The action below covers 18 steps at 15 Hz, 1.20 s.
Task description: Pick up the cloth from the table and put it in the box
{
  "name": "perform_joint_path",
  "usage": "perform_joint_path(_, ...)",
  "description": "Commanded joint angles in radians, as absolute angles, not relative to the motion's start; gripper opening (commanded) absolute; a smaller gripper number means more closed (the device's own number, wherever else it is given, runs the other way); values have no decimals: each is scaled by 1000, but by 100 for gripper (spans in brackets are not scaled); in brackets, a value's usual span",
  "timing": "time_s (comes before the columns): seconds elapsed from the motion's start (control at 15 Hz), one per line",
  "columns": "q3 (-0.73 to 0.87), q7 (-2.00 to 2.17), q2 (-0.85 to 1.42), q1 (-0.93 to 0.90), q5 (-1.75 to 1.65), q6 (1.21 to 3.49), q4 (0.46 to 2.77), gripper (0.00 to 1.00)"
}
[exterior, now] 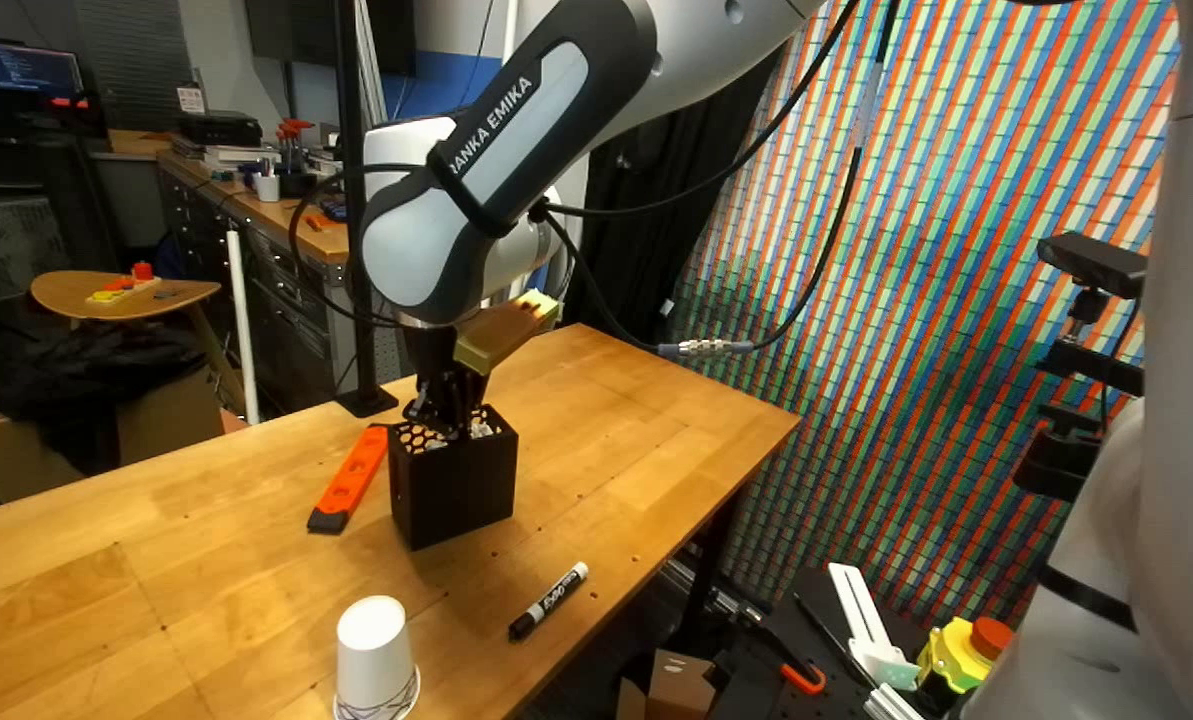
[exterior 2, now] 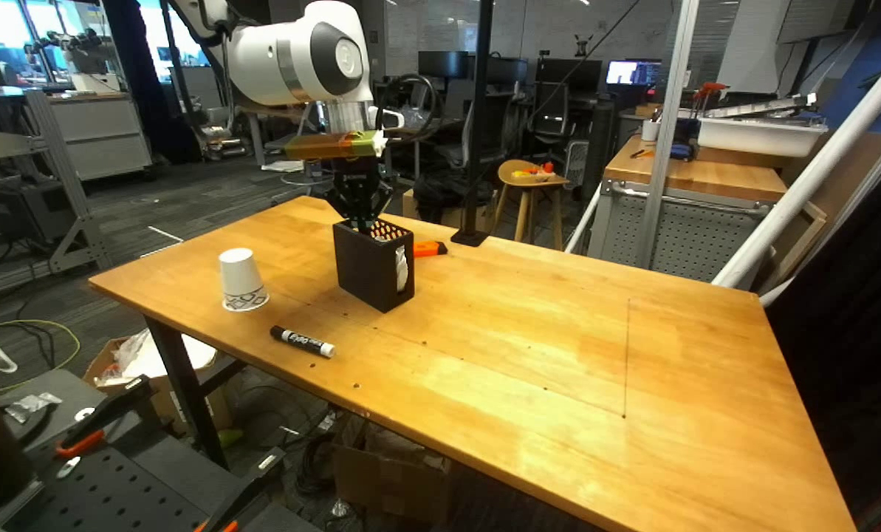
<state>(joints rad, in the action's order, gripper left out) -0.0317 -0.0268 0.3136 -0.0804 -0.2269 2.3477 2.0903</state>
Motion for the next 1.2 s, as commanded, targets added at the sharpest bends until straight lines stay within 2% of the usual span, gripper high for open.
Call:
perform_joint_path(0.0,-33,-21,305,-76,-209,2360,2100,1)
perform_joint_path(1.13,-47,-72,431,-45,-72,2415,2054,1)
